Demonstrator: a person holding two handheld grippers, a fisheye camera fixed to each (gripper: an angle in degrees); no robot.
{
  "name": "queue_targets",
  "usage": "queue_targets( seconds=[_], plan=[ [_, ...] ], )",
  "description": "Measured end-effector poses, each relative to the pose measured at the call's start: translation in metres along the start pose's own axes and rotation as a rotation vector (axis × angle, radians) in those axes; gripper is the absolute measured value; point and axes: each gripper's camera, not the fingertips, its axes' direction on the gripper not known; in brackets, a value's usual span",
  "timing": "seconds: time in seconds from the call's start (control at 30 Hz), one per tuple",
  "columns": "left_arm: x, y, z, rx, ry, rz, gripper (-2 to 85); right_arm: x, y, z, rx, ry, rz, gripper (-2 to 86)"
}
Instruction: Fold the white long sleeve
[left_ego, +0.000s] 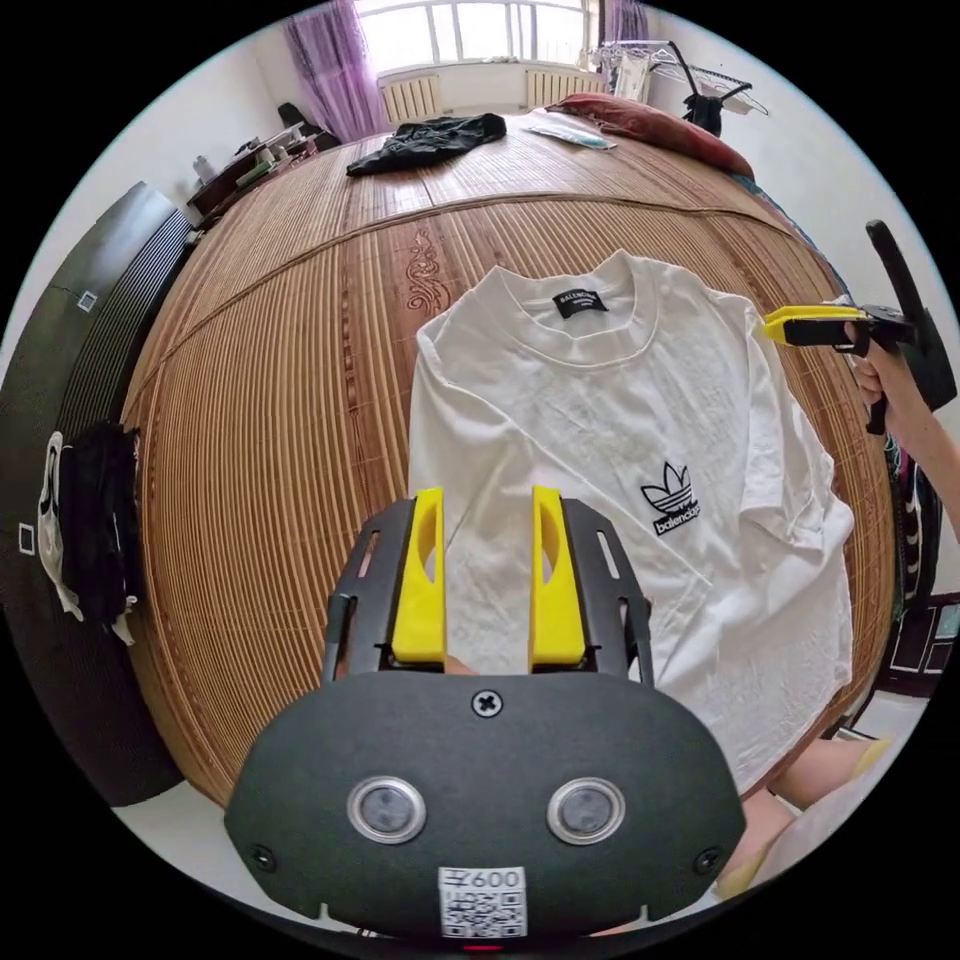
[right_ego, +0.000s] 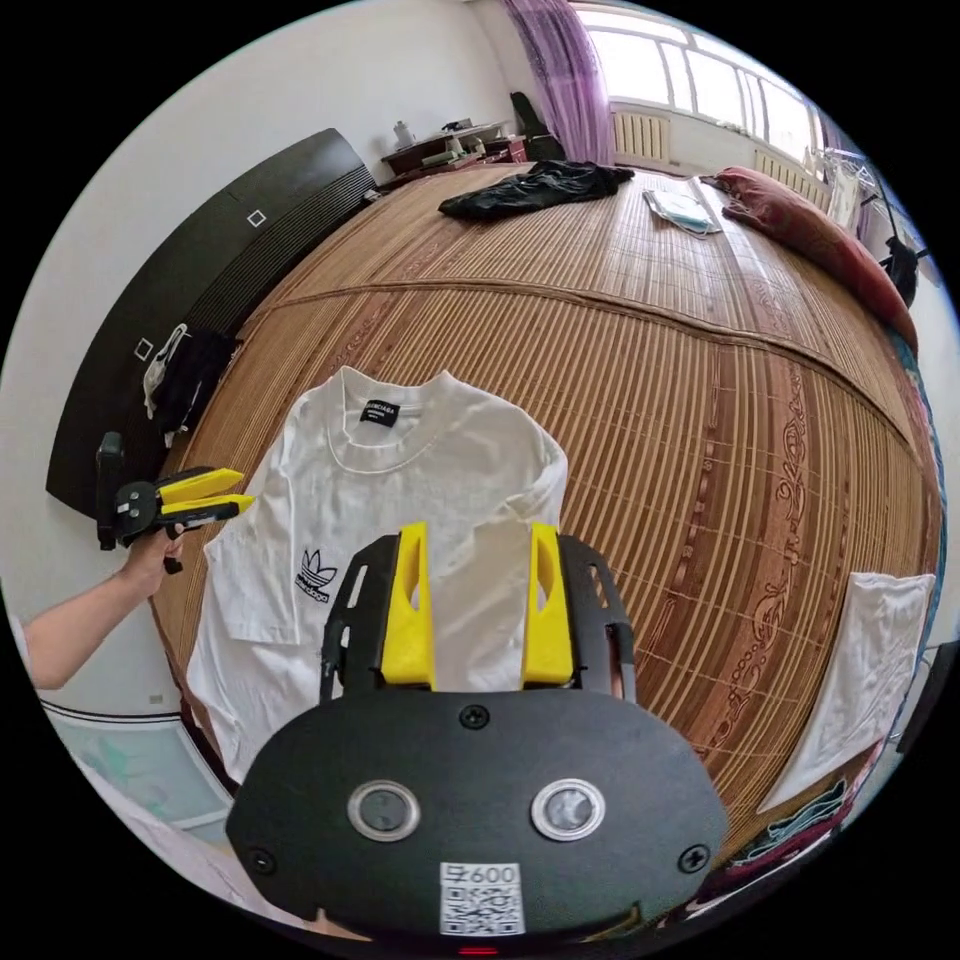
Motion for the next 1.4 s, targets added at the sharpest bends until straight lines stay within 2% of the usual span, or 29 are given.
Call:
queue_targets(
  seconds=[0.1,0.2,0.4,0.63,0.87,0.9,0.97,1.03,1.1,1.13,1.2,1.23,1.3,1.33,1.4],
  plan=[
    [-0.002,-0.020,0.010,-0.016,-0.025,0.010,9.7,0.007,-0.015,0.020,-0.077,0.051,-0.012,9.6],
    [-0.002,-0.032,0.020,-0.048,-0.057,0.058,5.3,0.022,-0.028,0.034,-0.149,0.088,-0.025,3.3],
    [-0.017,-0.040,0.011,-0.060,-0.061,0.112,2.3,0.086,-0.039,0.028,-0.138,-0.025,0.091,-0.3],
    [-0.112,-0.039,-0.035,0.101,-0.039,-0.227,1.8,0.163,-0.038,0.041,-0.124,-0.149,0.259,-0.6],
    [-0.176,-0.071,0.033,-0.057,0.023,-0.267,2.0,0.210,-0.032,0.064,-0.093,-0.273,0.278,-0.3],
    [-0.190,-0.073,0.038,-0.049,0.068,-0.320,2.0,0.215,-0.030,0.065,-0.071,-0.281,0.261,-0.1],
    [-0.215,-0.066,0.038,-0.007,0.179,-0.461,2.0,0.222,-0.020,0.053,0.032,-0.170,0.285,0.5],
    [-0.236,-0.047,0.030,0.116,0.270,-0.597,2.0,0.228,0.006,0.028,0.237,-0.025,0.377,0.5],
    [-0.249,-0.027,0.020,0.203,0.293,-0.670,1.8,0.230,0.019,0.022,0.279,-0.097,0.329,-0.3],
    [-0.247,-0.027,0.020,0.188,0.289,-0.645,1.7,0.229,0.024,0.027,0.248,-0.187,0.266,-0.5],
    [-0.227,-0.035,0.024,0.126,0.295,-0.461,1.5,0.221,0.028,0.042,0.167,-0.327,0.143,-0.7],
    [-0.204,-0.041,0.030,0.097,0.311,-0.305,1.2,0.212,0.027,0.055,0.105,-0.367,0.067,-0.8],
    [-0.163,-0.048,0.051,0.039,0.340,-0.122,0.7,0.203,0.023,0.078,0.015,-0.275,0.039,-0.8],
    [-0.157,-0.049,0.059,0.019,0.328,-0.116,0.6,0.202,0.018,0.093,-0.032,-0.200,0.036,-0.8],
    [-0.148,-0.055,0.089,-0.043,0.284,-0.128,0.5,0.208,0.012,0.106,-0.010,-0.234,0.036,-0.8]
  ],
)
